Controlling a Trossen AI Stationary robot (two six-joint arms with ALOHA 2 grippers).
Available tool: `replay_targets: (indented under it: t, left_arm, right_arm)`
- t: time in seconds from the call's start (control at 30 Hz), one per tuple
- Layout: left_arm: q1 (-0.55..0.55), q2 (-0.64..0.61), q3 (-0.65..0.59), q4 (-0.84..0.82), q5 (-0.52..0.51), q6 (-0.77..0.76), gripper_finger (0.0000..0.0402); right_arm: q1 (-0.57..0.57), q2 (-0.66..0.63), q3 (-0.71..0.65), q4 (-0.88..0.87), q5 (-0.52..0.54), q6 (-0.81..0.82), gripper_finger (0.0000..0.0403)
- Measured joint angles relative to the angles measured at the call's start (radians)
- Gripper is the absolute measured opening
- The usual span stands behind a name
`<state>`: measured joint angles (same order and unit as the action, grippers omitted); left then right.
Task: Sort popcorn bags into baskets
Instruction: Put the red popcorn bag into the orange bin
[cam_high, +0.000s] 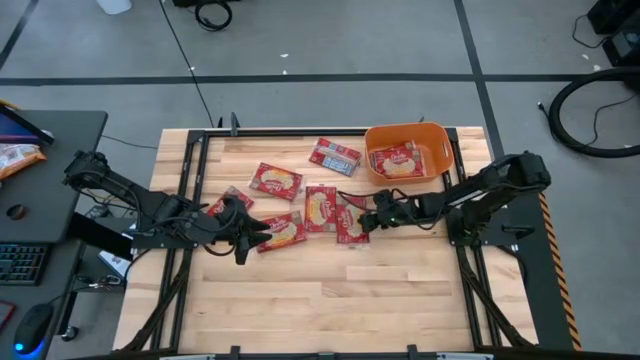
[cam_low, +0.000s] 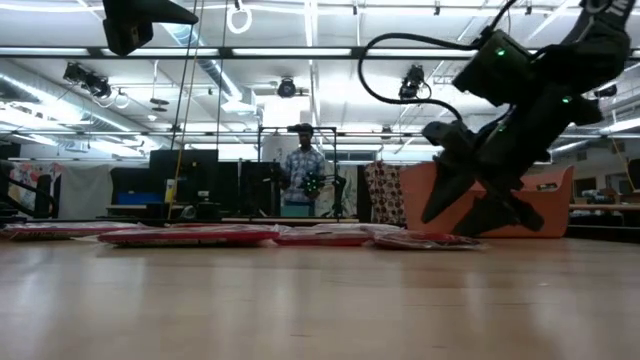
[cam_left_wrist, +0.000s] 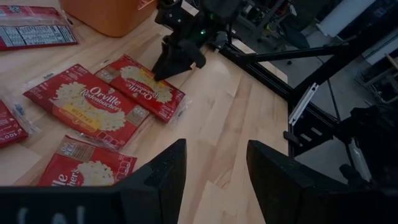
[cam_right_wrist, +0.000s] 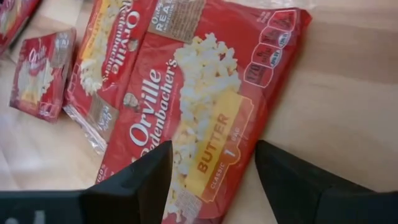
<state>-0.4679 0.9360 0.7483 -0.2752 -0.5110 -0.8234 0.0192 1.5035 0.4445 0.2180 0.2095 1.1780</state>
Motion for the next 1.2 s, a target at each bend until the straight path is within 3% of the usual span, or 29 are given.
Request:
replay_targets:
  t: [0.2, 0.33, 0.77, 1.0, 1.2]
  left_arm:
    - [0.0, 0.0, 0.0, 0.001, 0.0, -0.003, 0.0172]
    - [0.0, 0.0, 0.0, 0.0, 0.0, -0.003, 0.0172]
    - [0.0, 0.0, 0.0, 0.0, 0.0, -0.004, 0.0172]
    - [0.0, 0.0, 0.0, 0.0, 0.0, -0.004, 0.0172]
    - [0.0, 0.0, 0.0, 0.0, -0.007, -0.004, 0.0172]
  right_arm:
    - [-0.022, 0.088, 0.078, 0.003, -0.04, 0.003, 0.0232]
    - [-0.024, 0.129, 0.114, 0.004, -0.044, 0.013, 0.0208]
    - [-0.026, 0.171, 0.132, -0.024, -0.056, -0.008, 0.0011]
    - [-0.022, 0.097, 0.127, -0.082, -0.138, -0.08, 0.0005]
    - [0.009, -0.031, 0.126, -0.225, -0.105, -0.144, 0.0004]
